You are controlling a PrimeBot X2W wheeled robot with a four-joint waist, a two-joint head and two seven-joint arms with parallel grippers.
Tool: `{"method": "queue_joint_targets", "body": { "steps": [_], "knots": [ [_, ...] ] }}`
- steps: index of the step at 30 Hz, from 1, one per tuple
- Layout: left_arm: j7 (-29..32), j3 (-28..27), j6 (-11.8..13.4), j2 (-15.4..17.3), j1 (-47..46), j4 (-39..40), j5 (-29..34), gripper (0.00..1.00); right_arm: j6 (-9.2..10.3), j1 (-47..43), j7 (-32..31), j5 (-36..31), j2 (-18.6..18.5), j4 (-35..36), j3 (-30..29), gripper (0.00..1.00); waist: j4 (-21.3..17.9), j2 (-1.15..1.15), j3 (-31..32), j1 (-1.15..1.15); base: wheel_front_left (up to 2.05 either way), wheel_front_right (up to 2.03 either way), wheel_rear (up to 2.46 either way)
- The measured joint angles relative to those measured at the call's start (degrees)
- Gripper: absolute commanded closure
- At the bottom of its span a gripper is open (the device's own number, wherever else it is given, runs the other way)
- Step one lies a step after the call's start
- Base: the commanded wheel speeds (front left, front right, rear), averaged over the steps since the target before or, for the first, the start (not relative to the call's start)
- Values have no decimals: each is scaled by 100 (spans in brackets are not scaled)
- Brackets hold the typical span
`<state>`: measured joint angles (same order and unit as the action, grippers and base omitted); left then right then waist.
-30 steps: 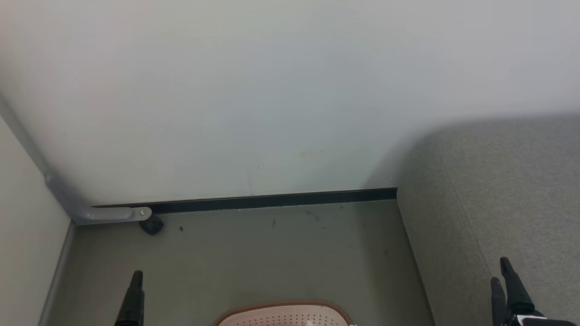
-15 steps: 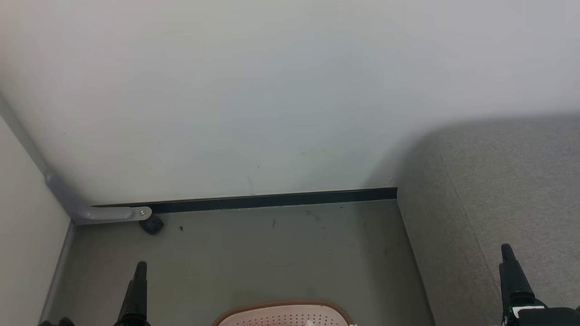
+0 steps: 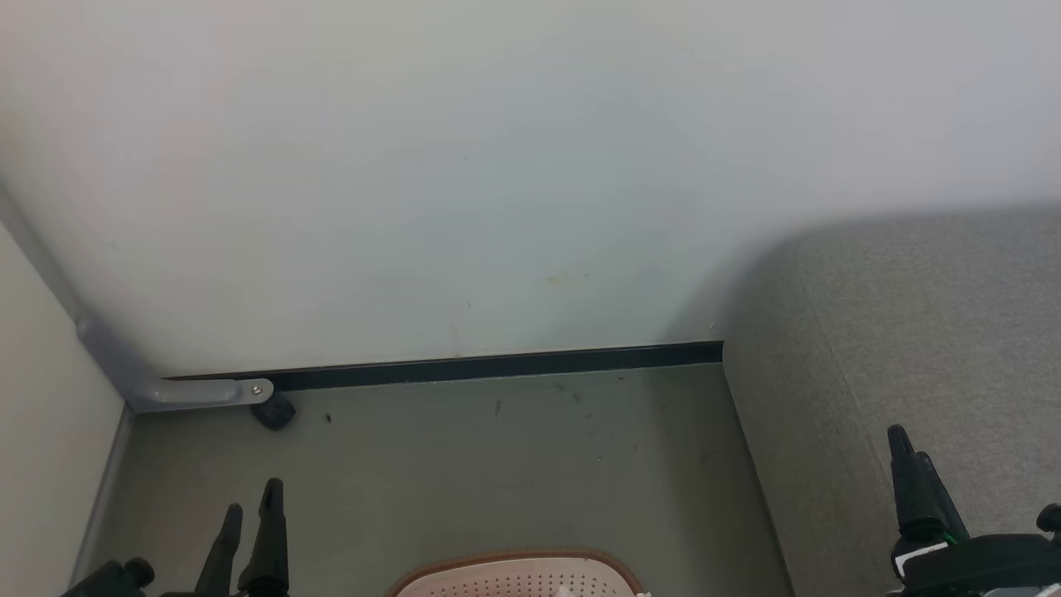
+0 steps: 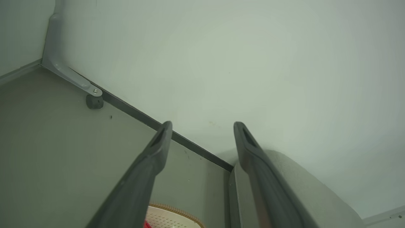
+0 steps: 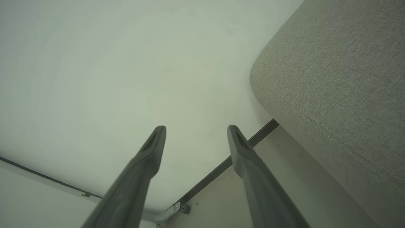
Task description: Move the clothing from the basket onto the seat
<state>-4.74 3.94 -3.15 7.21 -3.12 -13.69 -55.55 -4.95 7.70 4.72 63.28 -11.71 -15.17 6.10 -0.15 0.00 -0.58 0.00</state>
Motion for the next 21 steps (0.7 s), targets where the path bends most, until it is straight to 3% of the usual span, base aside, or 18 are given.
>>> {"method": "queue_joint_targets", "body": {
  "steps": [10,21],
  "knots": [
    [-221,156,183,104,-1,101,1018,0,183,42,205,-968,-171,-24,382,0,-31,0,2,0,0,0,0],
    [-453,246,322,149,-1,136,1858,0,243,146,454,-1782,-321,-107,744,0,-80,0,-14,0,0,0,0]
  ]
}}
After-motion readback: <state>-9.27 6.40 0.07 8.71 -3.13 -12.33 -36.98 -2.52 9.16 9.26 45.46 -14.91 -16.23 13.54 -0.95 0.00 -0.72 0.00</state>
